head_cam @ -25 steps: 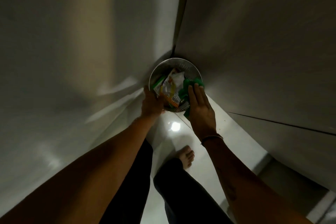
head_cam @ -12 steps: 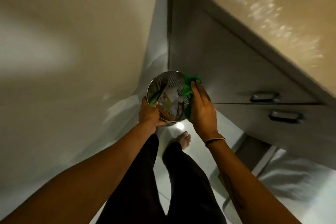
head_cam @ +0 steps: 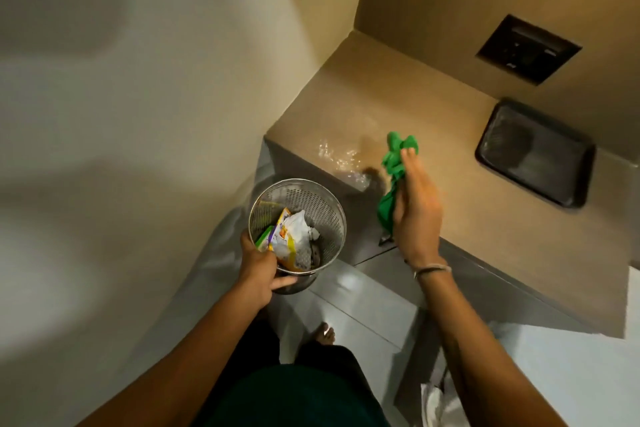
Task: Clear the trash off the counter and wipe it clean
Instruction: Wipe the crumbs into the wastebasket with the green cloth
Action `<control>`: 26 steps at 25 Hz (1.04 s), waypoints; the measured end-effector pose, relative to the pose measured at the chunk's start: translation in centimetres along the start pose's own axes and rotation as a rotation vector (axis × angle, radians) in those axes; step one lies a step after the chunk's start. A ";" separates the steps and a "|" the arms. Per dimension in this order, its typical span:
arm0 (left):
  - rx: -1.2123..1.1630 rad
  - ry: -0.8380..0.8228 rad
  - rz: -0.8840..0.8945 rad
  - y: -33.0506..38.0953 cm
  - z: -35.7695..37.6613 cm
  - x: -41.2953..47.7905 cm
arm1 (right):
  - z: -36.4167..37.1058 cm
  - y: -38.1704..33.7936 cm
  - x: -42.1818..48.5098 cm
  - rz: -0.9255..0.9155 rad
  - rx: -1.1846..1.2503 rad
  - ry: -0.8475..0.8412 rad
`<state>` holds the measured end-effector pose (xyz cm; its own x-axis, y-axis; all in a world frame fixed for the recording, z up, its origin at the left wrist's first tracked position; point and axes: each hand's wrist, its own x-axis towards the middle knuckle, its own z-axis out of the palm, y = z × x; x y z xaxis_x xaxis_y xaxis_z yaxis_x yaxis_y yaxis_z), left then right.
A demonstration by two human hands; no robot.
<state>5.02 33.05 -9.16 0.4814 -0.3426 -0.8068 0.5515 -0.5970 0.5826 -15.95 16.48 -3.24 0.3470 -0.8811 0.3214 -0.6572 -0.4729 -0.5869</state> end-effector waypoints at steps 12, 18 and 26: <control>0.030 -0.018 -0.061 1.5 2.2 0.3 | 4.5 -1.4 -1.5 0.098 0.217 -0.367; 0.062 -0.022 -0.106 2.0 2.1 0.7 | 4.6 -2.2 -0.5 0.141 0.416 -0.310; 0.085 0.042 -0.053 2.4 1.7 1.5 | 4.6 5.8 12.6 0.385 0.111 -0.083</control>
<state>5.88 29.90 -9.13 0.4822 -0.2789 -0.8305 0.5182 -0.6735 0.5271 -12.32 2.55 -6.03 0.1452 -0.9894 0.0045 -0.6747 -0.1023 -0.7309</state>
